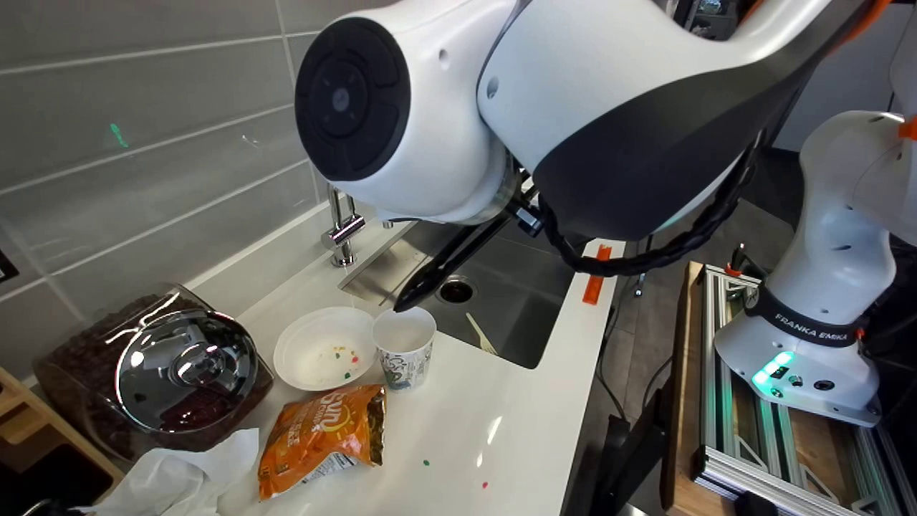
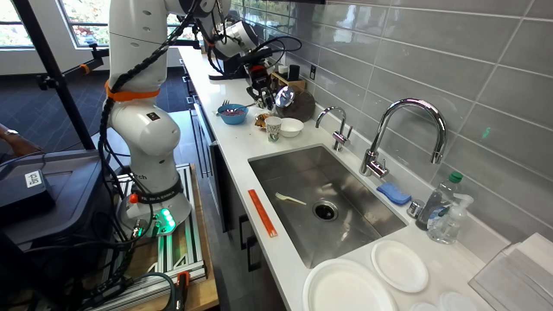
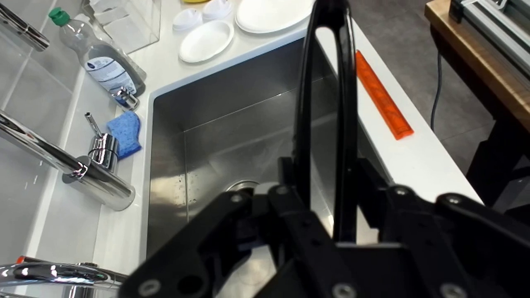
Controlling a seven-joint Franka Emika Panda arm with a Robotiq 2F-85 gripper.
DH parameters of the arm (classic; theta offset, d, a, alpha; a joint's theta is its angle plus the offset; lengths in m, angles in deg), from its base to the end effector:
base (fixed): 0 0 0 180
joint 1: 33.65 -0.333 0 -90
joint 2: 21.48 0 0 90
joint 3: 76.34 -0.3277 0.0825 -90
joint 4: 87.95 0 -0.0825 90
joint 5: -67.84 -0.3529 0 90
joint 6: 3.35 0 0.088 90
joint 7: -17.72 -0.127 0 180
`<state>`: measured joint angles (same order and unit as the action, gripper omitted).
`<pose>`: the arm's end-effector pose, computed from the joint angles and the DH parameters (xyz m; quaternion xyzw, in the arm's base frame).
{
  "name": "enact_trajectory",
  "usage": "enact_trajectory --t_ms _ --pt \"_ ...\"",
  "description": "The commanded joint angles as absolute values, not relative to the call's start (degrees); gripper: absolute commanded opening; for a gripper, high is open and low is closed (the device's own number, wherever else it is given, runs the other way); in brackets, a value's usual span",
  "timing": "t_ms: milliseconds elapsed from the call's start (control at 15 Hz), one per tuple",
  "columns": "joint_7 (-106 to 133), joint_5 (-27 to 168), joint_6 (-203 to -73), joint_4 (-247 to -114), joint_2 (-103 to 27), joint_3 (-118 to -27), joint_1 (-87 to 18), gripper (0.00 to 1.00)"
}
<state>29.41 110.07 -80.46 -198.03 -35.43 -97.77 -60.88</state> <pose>0.3992 0.2934 0.3810 0.7179 0.5039 -0.2444 0.4134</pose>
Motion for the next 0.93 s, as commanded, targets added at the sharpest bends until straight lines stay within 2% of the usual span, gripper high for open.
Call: enact_trajectory --t_ms 0,67,133,467,600,867 --pt "30.50 109.57 -81.34 -199.08 -34.87 -98.82 -59.90 0.15" --pt "30.58 109.57 -81.30 -199.08 -34.90 -98.86 -59.91 0.15" --pt "30.68 109.56 -81.31 -199.07 -34.90 -98.91 -59.91 0.20" --pt "30.80 109.52 -81.21 -198.99 -35.02 -98.96 -59.91 0.22" --pt "30.80 109.51 -81.21 -198.97 -35.03 -98.96 -59.90 0.30" --pt "30.78 109.47 -81.16 -198.95 -35.03 -98.95 -59.90 0.29"
